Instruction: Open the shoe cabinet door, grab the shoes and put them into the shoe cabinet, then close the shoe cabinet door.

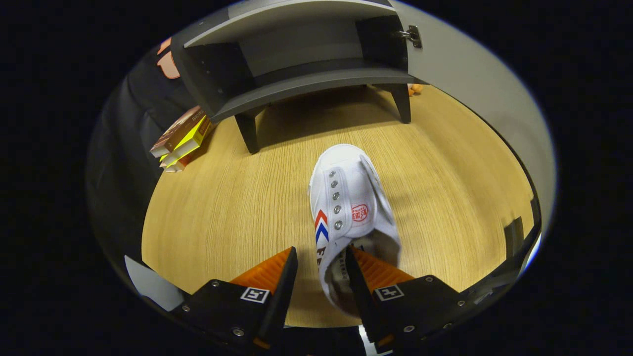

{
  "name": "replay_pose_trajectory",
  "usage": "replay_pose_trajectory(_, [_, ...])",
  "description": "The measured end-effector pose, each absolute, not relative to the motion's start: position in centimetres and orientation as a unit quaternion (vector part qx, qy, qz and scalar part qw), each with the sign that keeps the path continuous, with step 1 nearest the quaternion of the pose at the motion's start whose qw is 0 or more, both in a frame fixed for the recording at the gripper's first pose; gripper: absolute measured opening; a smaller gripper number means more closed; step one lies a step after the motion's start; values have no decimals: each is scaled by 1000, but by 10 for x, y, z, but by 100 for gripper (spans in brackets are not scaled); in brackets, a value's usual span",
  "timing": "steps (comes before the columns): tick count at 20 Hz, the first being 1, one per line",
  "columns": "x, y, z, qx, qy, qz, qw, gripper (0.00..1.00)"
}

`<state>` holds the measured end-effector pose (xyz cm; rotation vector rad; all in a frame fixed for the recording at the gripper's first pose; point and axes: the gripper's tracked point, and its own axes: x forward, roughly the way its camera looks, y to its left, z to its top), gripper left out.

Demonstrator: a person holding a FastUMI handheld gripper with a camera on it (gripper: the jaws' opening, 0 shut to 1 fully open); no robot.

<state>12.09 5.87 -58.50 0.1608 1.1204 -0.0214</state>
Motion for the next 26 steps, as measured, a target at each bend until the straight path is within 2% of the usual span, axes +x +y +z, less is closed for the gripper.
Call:
replay_pose_trajectory(3, [134,60,-591,74,525,-4,848,63])
replay_pose_trajectory(4, [132,53,-591,61,529,-13,846,60])
replay_pose_trajectory(5, [135,50,-597,60,529,-17,847,40])
replay_pose_trajectory(6, [133,53,-594,67,531,-15,844,25])
replay_pose_trajectory(8, [133,56,-592,63,531,-7,845,9])
replay_pose_trajectory(9, [134,55,-590,55,527,-5,848,4])
replay_pose_trajectory(11, [135,53,-586,40,521,-1,853,0])
replay_pose_trajectory(26, [144,60,-459,8,439,11,898,0])
